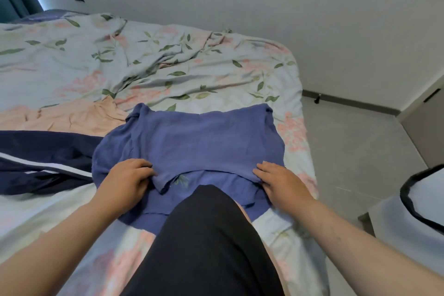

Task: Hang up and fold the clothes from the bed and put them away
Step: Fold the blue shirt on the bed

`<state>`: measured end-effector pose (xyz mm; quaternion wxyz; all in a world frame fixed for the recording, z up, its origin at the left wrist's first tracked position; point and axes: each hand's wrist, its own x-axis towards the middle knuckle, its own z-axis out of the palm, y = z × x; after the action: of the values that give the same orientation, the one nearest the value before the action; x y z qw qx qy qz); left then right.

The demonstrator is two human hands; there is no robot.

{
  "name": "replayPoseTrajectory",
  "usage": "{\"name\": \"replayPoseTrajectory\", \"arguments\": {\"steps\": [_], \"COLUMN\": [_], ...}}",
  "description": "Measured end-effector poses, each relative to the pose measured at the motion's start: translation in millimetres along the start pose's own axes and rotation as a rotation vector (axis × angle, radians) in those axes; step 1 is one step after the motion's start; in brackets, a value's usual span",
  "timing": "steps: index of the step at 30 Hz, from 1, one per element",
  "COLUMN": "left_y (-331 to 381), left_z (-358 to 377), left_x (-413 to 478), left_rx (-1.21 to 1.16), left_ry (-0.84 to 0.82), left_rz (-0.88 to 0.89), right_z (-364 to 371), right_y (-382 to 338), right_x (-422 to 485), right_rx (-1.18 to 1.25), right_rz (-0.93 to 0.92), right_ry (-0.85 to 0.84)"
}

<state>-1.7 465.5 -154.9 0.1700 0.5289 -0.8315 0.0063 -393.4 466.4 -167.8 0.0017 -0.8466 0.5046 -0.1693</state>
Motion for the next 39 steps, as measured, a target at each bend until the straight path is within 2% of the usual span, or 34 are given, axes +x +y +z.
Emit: {"name": "replayPoseTrajectory", "arguments": {"steps": [3, 6, 9, 13, 15, 19, 22, 24, 26, 30, 33, 34, 37, 39], "left_y": [6, 10, 16, 23, 25, 44, 75, 103, 133, 183, 202, 204, 203, 201], "left_z": [-12, -30, -32, -18, -17, -23, -11, 7, 27, 58, 72, 76, 81, 74], "left_x": [-5, -24, -58, -85, -73, 4, 81, 128, 170, 228, 243, 244, 241, 238], "left_rx": [-0.033, 0.01, 0.051, -0.01, -0.078, -0.152, -0.253, -0.34, -0.435, -0.597, -0.733, -0.714, -0.46, -0.359], "left_ry": [0.018, 0.026, -0.05, -0.177, -0.153, -0.123, -0.164, -0.24, -0.312, -0.364, -0.491, -0.523, -0.592, -0.588], "left_rz": [-0.073, 0.01, 0.084, 0.068, 0.015, -0.068, -0.055, -0.069, -0.145, -0.24, -0.299, -0.322, -0.469, -0.542], "right_z": [-6, -18, -20, -14, -14, -14, -19, -17, -10, -3, -9, -10, -12, -15], "right_y": [-5, -8, -12, -15, -15, 0, 10, 15, 18, 15, 5, 2, -7, -10], "right_x": [-1, -10, -28, -51, -58, -46, -31, -22, -18, -12, -9, -8, -5, -1], "right_rx": [0.009, 0.001, -0.032, 0.071, 0.146, 0.284, 0.506, 0.61, 0.654, 0.801, 0.94, 0.975, 1.056, 1.069], "right_rz": [-0.011, -0.043, -0.153, -0.121, 0.003, 0.495, 0.756, 0.814, 0.857, 0.899, 0.837, 0.807, 0.739, 0.721], "right_ry": [0.017, -0.021, -0.141, -0.22, -0.147, 0.125, 0.029, -0.063, -0.082, -0.123, -0.116, -0.123, -0.127, -0.115]}}
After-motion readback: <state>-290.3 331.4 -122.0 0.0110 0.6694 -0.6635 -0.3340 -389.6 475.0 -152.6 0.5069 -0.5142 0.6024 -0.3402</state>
